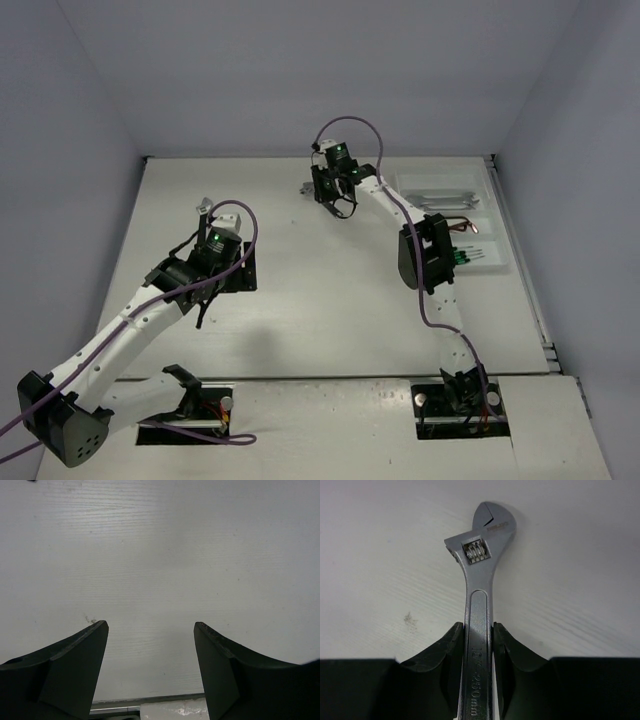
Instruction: Sort the tools into containers
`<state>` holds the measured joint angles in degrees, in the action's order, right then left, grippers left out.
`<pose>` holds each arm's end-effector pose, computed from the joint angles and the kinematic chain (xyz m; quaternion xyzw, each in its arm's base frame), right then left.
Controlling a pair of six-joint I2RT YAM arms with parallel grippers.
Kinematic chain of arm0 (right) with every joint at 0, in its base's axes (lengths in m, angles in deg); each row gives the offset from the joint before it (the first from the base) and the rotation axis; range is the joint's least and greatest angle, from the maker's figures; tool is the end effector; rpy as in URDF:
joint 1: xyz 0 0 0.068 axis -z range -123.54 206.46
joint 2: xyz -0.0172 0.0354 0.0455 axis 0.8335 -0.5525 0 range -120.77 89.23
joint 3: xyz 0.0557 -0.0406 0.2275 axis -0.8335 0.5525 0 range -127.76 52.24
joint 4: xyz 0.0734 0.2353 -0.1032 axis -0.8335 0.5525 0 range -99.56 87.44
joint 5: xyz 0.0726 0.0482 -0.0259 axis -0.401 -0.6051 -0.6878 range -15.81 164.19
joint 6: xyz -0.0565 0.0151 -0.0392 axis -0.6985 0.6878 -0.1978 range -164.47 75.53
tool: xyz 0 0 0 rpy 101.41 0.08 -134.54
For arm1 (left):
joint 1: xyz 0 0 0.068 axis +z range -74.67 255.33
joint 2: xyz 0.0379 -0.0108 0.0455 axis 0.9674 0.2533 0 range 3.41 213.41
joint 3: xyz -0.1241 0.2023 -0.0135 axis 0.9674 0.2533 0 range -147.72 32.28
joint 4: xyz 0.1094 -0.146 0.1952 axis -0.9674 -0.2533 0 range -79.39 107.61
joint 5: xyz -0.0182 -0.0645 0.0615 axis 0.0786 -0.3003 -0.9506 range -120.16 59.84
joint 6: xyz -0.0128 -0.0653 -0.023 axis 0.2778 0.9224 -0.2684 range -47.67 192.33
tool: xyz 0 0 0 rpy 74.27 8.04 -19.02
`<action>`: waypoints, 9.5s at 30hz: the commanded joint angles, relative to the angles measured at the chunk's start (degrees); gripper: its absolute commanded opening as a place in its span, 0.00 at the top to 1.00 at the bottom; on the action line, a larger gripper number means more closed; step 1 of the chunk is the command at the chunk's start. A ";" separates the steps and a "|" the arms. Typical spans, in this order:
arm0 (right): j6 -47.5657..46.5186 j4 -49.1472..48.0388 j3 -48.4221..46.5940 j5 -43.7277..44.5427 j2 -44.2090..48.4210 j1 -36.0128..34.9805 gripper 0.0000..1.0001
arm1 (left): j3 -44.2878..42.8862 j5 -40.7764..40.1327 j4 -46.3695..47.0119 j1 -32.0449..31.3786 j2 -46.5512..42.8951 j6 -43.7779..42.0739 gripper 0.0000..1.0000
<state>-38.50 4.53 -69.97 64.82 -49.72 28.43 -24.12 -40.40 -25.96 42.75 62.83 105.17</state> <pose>0.4914 0.2723 0.1810 -0.2054 0.8430 0.2118 0.4498 0.2146 -0.1249 0.2612 -0.0351 0.9253 -0.1292 0.3548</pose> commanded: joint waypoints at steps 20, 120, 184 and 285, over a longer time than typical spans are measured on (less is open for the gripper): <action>-3.81 -13.12 27.01 1.63 20.71 7.94 0.72 | 0.30 -0.14 0.09 -0.12 -3.09 2.44 0.34; 44.39 -34.54 22.66 0.28 18.86 36.02 1.00 | -0.07 -1.68 -0.50 -0.12 -1.22 3.03 0.34; 5.11 -20.16 15.53 -8.92 13.82 24.50 0.84 | -3.91 -4.93 0.16 0.08 5.99 1.50 0.34; 52.81 -58.37 62.18 -21.96 32.57 1.05 0.45 | -30.64 29.01 23.06 4.92 39.93 -11.25 1.00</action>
<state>13.07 -48.85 -6.02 42.79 -17.33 29.68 -52.10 -11.17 -8.11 48.35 107.44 93.70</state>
